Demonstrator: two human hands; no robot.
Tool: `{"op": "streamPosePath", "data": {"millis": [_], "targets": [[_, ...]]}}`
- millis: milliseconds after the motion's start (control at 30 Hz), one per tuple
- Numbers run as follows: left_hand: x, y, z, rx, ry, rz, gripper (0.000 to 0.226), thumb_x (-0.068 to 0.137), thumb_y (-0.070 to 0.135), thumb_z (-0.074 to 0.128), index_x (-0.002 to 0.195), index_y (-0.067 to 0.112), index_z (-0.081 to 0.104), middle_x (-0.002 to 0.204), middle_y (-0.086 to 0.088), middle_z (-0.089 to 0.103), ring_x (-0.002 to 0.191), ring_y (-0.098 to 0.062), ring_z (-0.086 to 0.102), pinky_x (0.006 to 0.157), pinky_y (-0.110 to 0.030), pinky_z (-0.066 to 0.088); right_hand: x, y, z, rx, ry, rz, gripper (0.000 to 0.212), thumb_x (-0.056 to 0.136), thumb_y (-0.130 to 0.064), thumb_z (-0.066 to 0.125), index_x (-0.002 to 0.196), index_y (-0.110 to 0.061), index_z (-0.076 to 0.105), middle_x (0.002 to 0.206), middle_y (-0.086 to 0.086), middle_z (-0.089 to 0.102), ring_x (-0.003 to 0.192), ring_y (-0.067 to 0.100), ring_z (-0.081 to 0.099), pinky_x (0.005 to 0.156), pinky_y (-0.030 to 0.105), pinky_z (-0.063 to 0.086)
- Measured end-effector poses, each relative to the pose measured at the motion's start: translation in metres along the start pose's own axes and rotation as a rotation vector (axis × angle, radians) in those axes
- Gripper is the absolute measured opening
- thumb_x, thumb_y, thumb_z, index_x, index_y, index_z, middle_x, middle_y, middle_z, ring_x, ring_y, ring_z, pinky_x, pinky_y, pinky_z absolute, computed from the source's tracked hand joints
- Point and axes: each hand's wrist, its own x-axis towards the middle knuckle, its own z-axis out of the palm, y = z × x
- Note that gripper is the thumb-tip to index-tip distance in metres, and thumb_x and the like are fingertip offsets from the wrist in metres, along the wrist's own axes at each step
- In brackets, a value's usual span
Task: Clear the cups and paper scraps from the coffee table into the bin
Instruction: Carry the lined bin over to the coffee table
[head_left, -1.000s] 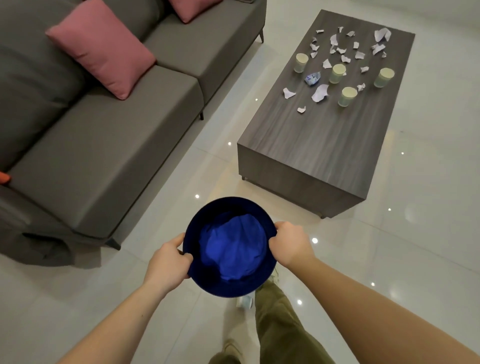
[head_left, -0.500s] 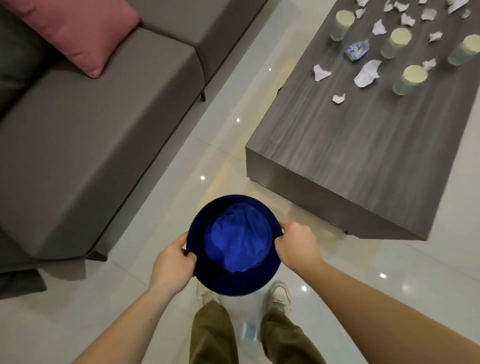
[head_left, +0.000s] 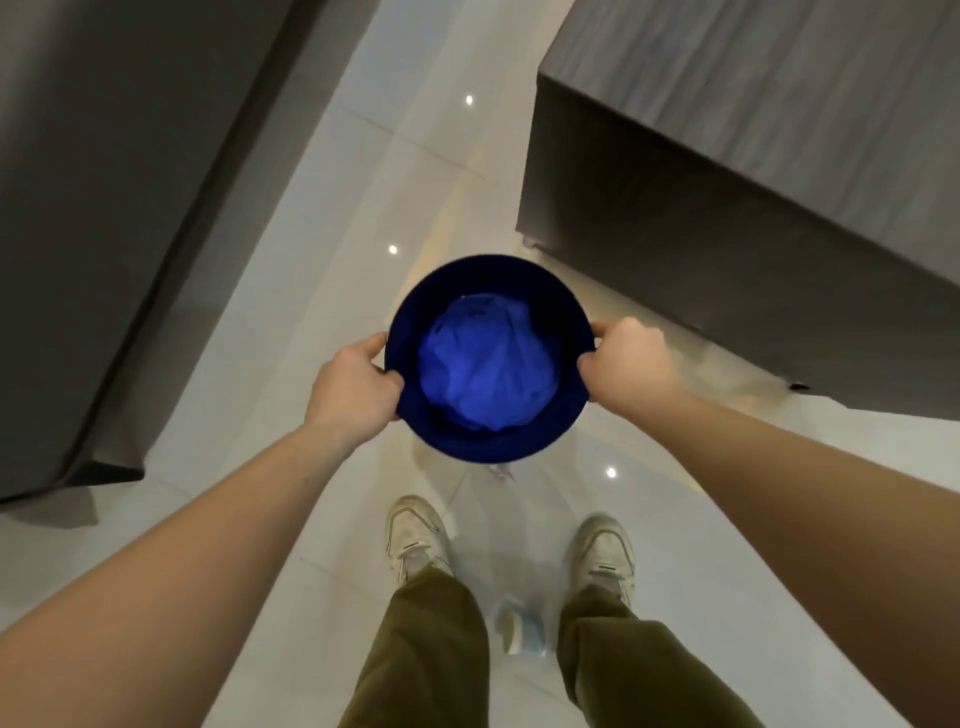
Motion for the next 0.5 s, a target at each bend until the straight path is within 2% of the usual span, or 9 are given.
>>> {"op": "streamPosePath", "data": {"millis": [200,333,500], "targets": [[0.057,-0.004,0.014,0.006,-0.022,0.005,0.060,0.076,0.008,0.044,0.123,0.043,0.055,0.068,0.002,0.073,0.061,-0.016,0.072,0.080,-0.040,0.058,0.041,0.001,0.013,0.036,0.019,0.017,0.036,0.081,-0.004,0.045,0.106,-0.013,0.069,0.089,0.019,0.069,0.082,0.038,0.067,0.081,0.046,0.058],[0.087,-0.003,0.021,-0.019,-0.032,0.021,0.060,0.077,0.005,0.046,0.126,0.039,0.056,0.070,-0.001,0.074,0.063,-0.021,0.073,0.077,-0.041,0.060,0.062,0.007,0.017,0.042,0.012,0.007,0.034,0.085,-0.004,0.048,0.112,-0.011,0.067,0.099,0.019,0.068,0.087,0.037,0.068,0.083,0.047,0.057],[0.102,-0.002,0.031,-0.007,-0.022,0.059,0.059,0.077,0.006,0.046,0.125,0.038,0.057,0.078,-0.001,0.075,0.062,-0.022,0.073,0.075,-0.041,0.061,0.079,0.017,0.026,0.037,0.018,0.015,0.034,0.086,-0.002,0.047,0.113,-0.010,0.066,0.102,0.019,0.067,0.090,0.036,0.067,0.084,0.046,0.057]]}}
